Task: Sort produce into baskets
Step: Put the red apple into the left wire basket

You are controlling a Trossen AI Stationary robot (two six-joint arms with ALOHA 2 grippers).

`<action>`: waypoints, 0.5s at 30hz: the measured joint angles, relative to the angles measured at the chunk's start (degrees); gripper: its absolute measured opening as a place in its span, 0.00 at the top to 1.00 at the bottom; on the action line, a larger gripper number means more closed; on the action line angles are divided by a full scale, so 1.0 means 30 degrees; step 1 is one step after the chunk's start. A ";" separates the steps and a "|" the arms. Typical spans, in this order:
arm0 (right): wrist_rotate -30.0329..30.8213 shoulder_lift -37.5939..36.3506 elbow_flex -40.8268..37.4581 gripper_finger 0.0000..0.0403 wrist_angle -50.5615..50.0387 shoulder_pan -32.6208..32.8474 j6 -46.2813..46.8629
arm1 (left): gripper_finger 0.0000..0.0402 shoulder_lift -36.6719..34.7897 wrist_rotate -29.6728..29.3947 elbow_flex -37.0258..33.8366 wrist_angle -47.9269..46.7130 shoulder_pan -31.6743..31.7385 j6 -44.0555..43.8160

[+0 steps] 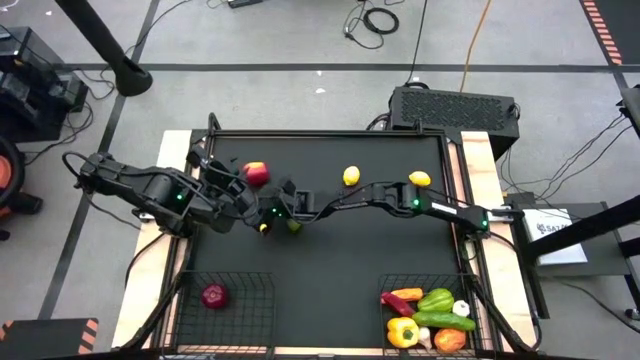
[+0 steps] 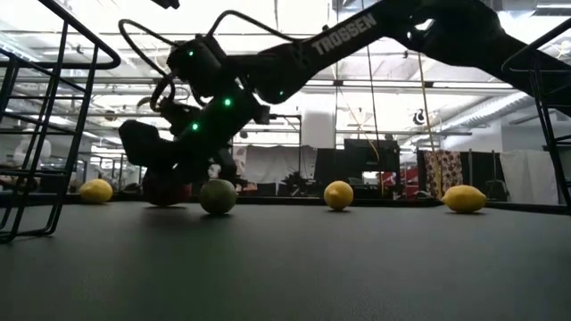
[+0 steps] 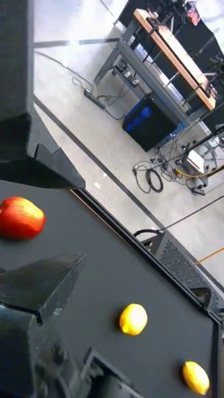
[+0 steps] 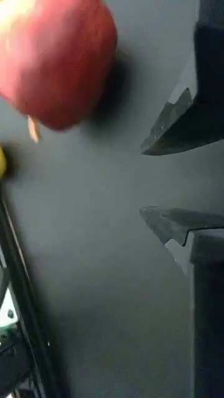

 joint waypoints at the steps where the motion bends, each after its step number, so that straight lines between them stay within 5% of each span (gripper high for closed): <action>1: 0.0349 -0.0118 -0.0025 0.66 0.0011 0.0034 -0.0296 | 0.55 0.0000 0.0000 0.0000 -0.0153 0.0028 -0.0001; 5: 0.2092 -0.0787 -0.0010 0.66 0.1675 -0.0371 -0.1336 | 0.55 -0.0066 -0.0094 -0.0460 -0.0253 0.0270 0.0011; 15: 0.1963 -0.0761 0.0004 0.66 0.4683 -0.2185 0.0024 | 0.55 -0.0138 -0.0028 -0.1755 -0.0054 0.1409 0.0003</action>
